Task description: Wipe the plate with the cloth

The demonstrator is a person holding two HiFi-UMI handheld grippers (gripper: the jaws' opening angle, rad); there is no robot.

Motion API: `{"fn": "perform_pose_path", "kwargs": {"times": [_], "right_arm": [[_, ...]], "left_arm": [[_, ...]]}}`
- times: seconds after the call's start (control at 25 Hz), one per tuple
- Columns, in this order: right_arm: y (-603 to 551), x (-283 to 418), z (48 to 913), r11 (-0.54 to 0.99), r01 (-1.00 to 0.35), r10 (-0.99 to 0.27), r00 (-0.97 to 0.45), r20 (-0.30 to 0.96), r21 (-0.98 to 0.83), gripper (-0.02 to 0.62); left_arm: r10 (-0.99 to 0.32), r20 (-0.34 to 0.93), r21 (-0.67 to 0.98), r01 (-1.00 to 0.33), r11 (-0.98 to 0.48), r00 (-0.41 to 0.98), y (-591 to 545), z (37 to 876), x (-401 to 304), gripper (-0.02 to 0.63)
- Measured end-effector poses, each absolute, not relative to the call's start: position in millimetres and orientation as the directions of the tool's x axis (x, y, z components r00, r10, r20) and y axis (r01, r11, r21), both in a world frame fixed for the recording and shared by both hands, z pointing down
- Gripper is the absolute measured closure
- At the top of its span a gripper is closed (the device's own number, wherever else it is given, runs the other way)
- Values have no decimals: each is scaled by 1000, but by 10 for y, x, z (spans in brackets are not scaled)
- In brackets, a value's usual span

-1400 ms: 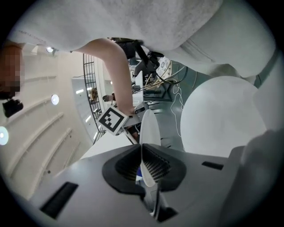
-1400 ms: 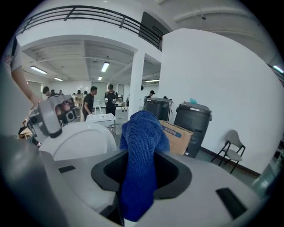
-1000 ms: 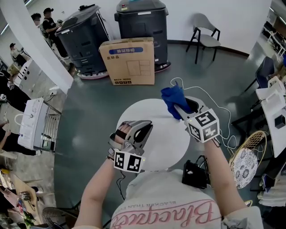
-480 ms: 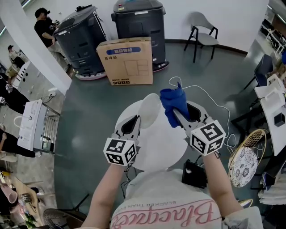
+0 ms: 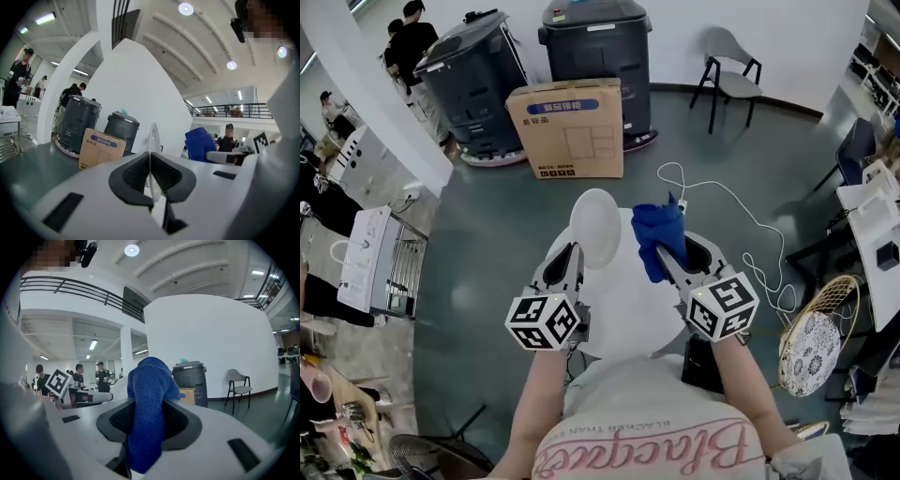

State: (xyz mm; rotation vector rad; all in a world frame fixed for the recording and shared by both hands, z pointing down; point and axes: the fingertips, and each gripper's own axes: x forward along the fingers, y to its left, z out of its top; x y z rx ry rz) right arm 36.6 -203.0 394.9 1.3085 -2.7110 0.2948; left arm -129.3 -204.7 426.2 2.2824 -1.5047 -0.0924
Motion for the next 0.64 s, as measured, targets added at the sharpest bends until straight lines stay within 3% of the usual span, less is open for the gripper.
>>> {"fn": "perform_pose_path", "kwargs": {"times": [0.64], "right_arm": [[-1930,386,3957,609,-786,-761,-617,201,-108,449]], "left_arm": [[-900,154,391,-861,-324,409,-1941,4224,-1287,589]]}}
